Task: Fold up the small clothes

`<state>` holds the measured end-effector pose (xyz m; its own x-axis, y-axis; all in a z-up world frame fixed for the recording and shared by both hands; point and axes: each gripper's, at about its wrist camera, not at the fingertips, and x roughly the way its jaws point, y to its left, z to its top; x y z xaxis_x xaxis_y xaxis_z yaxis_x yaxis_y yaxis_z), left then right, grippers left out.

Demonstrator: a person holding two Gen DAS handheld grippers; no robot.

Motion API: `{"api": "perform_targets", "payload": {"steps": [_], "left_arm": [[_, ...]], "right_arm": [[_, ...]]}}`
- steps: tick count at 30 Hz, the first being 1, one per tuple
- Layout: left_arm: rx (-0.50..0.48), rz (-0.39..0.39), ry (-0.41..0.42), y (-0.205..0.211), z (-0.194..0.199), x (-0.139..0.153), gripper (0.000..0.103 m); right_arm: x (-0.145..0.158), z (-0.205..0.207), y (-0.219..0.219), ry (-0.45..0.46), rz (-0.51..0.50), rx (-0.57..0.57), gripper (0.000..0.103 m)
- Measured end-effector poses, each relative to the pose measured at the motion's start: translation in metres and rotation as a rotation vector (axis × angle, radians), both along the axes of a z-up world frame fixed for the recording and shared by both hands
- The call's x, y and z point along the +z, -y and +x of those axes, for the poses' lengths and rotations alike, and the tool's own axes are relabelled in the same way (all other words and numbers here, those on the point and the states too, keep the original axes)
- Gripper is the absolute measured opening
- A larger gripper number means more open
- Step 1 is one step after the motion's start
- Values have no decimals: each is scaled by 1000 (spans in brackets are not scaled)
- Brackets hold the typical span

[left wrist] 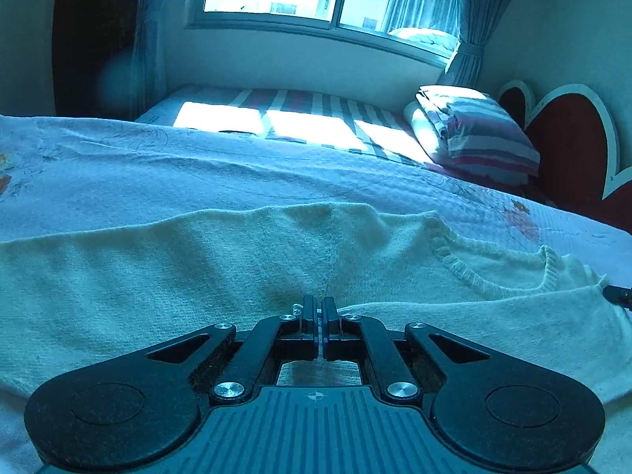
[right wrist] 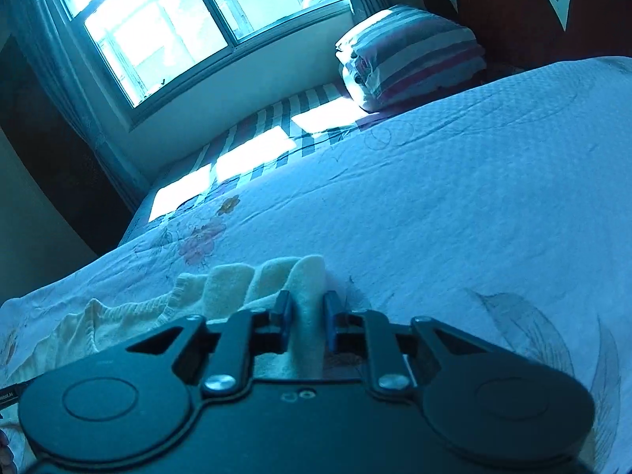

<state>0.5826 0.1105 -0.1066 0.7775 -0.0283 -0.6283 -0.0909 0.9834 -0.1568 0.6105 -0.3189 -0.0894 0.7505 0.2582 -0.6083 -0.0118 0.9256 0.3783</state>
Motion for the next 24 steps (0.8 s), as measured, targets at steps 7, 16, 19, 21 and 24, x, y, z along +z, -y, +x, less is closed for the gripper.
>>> {"api": "perform_targets", "payload": {"steps": [7,16,19,21,24], "left_arm": [[-12,-13,18,-6,-2,-1,3],[-17,-56,18,-17,-20,16,4],[66,-127,74,-49,-64,23,69],[200,-165,150,-84,-104,25,96],[343,-285,172,-151,-151,19,96]], "right_arm": [[4,-4,1,1,-58,-47,13],[23,-26,-13,10,-120,-10,24],[43,-55,-16,99,-122,-4,28],[48,-73,-18,116,-125,13,32],[47,-97,-20,102,-124,23,33]]}}
